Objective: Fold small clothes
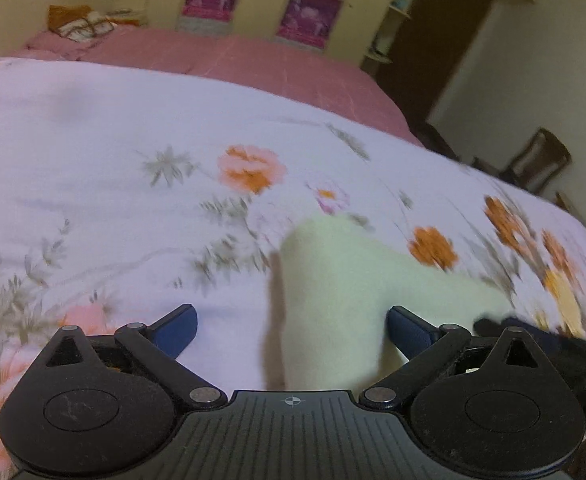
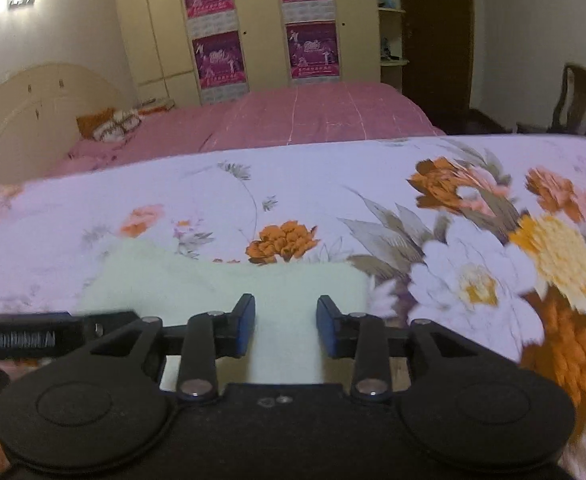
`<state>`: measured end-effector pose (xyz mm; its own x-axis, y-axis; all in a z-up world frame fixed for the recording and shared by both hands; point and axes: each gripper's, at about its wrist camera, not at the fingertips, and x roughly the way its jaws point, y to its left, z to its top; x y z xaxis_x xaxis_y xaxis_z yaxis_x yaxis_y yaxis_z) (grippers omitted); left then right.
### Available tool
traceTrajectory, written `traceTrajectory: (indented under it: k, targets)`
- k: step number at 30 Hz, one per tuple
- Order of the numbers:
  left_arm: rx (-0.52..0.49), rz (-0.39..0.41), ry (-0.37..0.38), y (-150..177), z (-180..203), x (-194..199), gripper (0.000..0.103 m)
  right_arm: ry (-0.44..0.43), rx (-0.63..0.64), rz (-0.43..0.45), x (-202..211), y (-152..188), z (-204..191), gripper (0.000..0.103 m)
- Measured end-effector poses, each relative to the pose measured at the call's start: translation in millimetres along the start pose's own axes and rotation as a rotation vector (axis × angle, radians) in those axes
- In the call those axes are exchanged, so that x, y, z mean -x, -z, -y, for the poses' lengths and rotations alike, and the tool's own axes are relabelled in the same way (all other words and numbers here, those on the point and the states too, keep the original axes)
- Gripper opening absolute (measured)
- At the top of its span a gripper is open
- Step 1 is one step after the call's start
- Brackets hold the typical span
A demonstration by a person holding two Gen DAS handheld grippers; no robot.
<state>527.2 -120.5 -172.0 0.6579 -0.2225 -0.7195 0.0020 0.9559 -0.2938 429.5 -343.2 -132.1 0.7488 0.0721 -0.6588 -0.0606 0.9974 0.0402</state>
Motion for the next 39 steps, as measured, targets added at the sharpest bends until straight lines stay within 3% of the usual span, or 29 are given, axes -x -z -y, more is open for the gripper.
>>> traceTrajectory:
  k: [2,6,10,12,15,19,24,32,39]
  targets:
    - [-0.027,0.004,-0.012,0.1,3.5,-4.9,0.102,0.021,0.026,0.004,-13.7,5.9,4.3,0.038]
    - [-0.032,0.018,-0.007,-0.1,5.5,0.1,0.102,-0.002,-0.013,-0.009,-4.5,1.0,8.3,0.039]
    - [-0.048,0.024,-0.016,4.7,2.2,-0.4,0.102,-0.035,-0.035,0.032,6.4,-1.5,6.1,0.043]
    - [-0.06,0.024,-0.026,5.2,5.3,2.4,0.102,-0.006,0.014,-0.014,-7.3,6.2,1.6,0.044]
    - [-0.058,0.014,-0.027,4.8,5.8,5.7,0.102,-0.002,0.002,-0.013,-2.8,4.3,1.5,0.044]
    - [-0.069,0.021,-0.027,10.2,4.4,19.7,0.102,-0.029,-0.054,0.019,22.0,5.1,6.2,0.045]
    - [-0.087,0.017,-0.019,19.5,3.8,35.1,0.102,-0.036,-0.026,0.043,53.8,23.1,-1.5,0.045]
    - [-0.099,-0.008,-0.013,35.4,4.0,49.6,0.102,-0.01,-0.027,0.001,57.2,47.0,-2.4,0.046]
    - [-0.119,-0.026,0.044,59.0,-0.4,82.5,0.102,-0.025,-0.059,0.031,102.4,58.1,-7.3,0.048]
